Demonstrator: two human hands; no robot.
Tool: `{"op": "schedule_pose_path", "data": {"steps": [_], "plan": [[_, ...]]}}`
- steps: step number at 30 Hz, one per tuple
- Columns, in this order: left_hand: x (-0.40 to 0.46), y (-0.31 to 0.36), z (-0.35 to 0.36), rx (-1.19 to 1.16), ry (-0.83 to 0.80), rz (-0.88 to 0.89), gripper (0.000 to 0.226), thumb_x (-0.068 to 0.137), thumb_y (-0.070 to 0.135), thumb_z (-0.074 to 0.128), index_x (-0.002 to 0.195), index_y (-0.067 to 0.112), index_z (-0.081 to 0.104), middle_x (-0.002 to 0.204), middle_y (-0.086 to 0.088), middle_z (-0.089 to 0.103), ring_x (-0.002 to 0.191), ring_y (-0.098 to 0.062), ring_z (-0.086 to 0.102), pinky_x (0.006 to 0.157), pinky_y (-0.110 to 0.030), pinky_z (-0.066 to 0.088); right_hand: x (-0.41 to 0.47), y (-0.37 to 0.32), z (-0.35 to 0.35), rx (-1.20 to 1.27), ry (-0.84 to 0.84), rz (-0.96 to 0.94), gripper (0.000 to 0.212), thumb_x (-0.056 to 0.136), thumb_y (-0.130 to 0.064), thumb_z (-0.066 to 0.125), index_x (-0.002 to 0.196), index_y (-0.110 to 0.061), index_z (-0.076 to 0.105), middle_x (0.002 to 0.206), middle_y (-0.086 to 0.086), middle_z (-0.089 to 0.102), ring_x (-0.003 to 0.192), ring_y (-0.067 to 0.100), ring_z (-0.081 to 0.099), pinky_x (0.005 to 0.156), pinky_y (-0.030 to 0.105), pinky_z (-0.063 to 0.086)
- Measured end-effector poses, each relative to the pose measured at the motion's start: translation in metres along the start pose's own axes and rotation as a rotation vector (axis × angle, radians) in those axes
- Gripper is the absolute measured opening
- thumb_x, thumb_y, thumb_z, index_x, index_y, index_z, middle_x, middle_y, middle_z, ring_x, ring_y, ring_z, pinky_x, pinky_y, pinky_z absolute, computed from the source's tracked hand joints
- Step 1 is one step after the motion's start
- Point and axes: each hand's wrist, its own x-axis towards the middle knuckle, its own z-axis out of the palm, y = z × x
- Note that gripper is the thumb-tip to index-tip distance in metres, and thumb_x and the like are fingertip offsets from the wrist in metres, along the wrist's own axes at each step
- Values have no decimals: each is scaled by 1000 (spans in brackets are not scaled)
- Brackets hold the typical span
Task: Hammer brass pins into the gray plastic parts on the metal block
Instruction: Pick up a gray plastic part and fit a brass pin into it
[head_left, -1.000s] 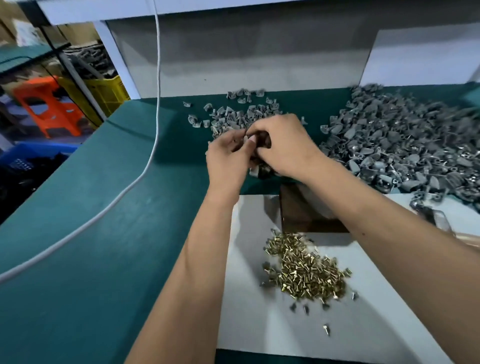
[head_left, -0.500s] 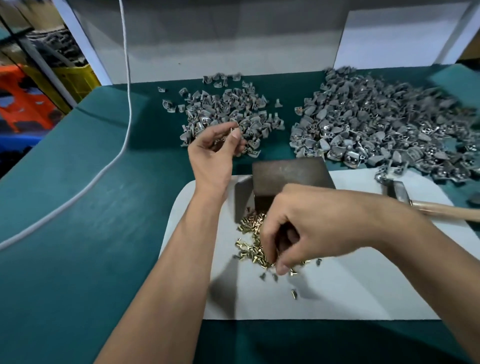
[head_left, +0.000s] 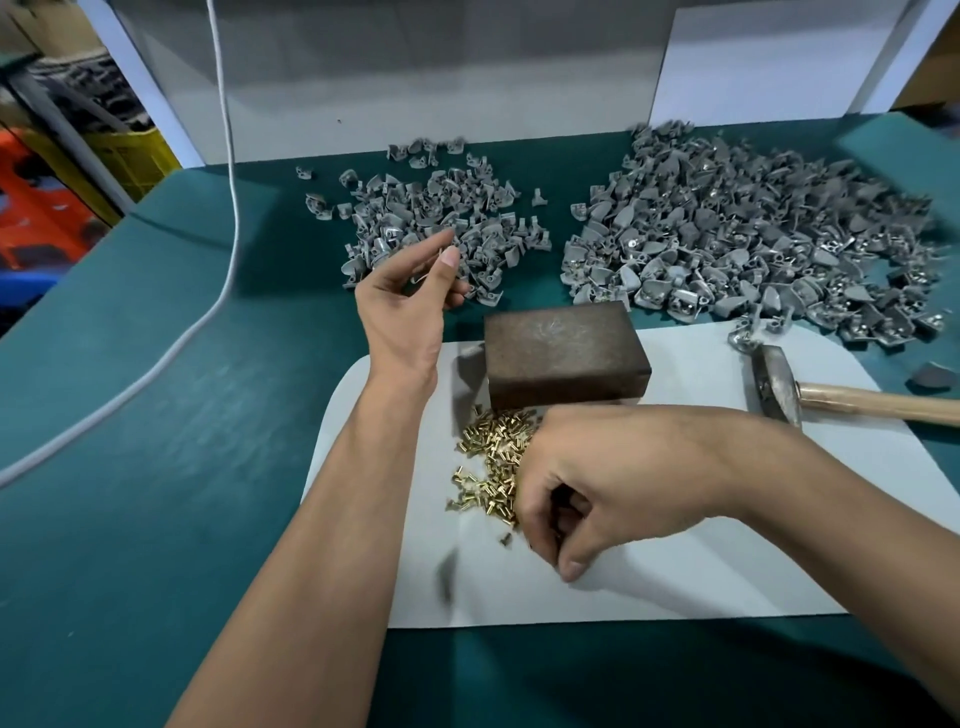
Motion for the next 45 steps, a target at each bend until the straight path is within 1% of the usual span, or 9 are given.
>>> {"op": "schedule_pose_path", "data": {"steps": [5,9,11,14,20,26,33,40,45], "plan": [[-4,0,6,-93,10,-82,16,91,0,73,102,10,79,78,-6,75,63,-18,63,64,-27,55,-10,-1,-15,220,298,-87,6,94,-22,70,89,-21,70,84,-10,69,78,9,66,68,22,52],[-13,1,22,-183,-46,-160,18,92,-1,70,103,10,78,82,-4,76,66,-14,65,63,-22,54,-15,22,-20,42,1261,109,10,102,-16,55,99,-12,63,93,-8,60,84,9,56,77,15,45],[-17,3,28,-206,-86,-179,18,93,-1,68,105,9,77,84,-4,76,67,-13,63,65,-20,54,-15,37,-17,-33,1488,364,11,104,-11,53,103,-3,60,100,3,56,90,15,52,80,19,44],[-18,6,30,-209,-104,-191,18,94,-1,66,108,7,75,84,-3,75,68,-13,62,65,-19,51,-12,53,-6,60,1388,575,8,105,-13,51,104,-7,56,101,5,58,90,21,56,77,28,41],[-21,9,32,-156,-136,-192,17,94,-1,67,107,7,75,83,-4,74,65,-12,61,63,-19,49,-5,56,0,-35,1392,519,4,103,-11,55,99,-11,55,92,2,58,82,16,52,66,18,33],[-23,12,31,-174,-116,-224,16,93,-3,66,102,6,76,78,-5,72,61,-12,56,60,-19,46,0,56,2,-56,1398,498,3,102,-9,56,99,-10,58,95,1,59,88,19,54,77,31,47],[-23,9,31,-92,-139,-180,18,92,-3,68,109,-1,74,81,-11,70,61,-12,58,59,-18,47,-3,56,0,-134,1493,331,21,98,3,57,111,0,74,104,8,66,95,9,55,88,7,40],[-20,4,32,-26,-182,-81,18,91,-1,72,109,1,75,81,-11,71,66,-16,65,68,-24,55,-2,53,0,-61,1535,223,11,89,-4,75,99,-4,79,94,3,77,84,11,72,83,24,58],[-19,18,33,-62,-239,35,28,90,-6,71,117,-1,72,93,-16,73,81,-25,72,85,-39,61,-3,51,0,25,1545,201,8,82,-14,84,88,-9,81,85,-3,76,78,5,69,77,17,55]]}}
